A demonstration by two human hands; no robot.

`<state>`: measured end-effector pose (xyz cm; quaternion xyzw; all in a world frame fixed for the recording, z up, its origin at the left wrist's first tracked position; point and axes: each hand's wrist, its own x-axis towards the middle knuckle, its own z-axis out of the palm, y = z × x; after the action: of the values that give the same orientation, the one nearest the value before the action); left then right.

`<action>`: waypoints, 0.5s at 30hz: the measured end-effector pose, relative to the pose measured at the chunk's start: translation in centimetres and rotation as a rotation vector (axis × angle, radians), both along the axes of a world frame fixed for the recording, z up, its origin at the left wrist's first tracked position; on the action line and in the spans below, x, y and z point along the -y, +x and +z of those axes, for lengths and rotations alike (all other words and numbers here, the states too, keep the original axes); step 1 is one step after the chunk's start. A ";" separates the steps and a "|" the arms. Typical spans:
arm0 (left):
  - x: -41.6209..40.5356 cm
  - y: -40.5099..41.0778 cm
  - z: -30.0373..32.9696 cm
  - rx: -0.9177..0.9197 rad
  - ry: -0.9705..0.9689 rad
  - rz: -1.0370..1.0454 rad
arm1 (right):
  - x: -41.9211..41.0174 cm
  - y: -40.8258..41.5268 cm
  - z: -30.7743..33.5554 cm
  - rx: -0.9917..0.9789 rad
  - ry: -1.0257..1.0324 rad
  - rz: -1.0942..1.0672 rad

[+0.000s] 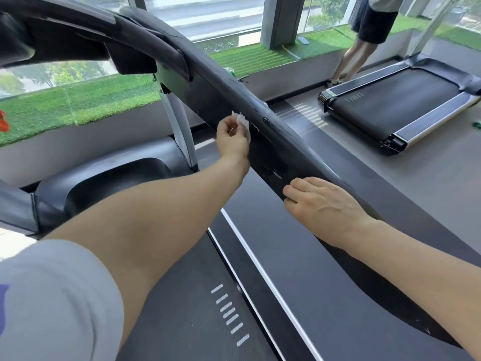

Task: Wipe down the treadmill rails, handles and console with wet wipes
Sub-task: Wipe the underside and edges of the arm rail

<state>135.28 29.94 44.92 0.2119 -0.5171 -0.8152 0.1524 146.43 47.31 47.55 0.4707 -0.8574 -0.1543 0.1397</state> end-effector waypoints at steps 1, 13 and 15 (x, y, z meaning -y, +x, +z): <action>-0.6 0.8 -0.1 -0.017 0.000 -0.016 | 0.0 0.1 0.2 0.008 -0.004 0.000; -6.1 8.8 -0.6 0.007 -0.013 -0.182 | -3.3 5.3 0.5 0.058 -0.008 -0.053; -6.7 9.9 -0.3 0.025 -0.029 -0.191 | -3.6 5.8 0.6 0.052 -0.001 -0.075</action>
<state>145.19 36.68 44.60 0.1696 -0.5484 -0.8158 0.0703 152.24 50.90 48.19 0.4418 -0.8780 -0.1467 0.1116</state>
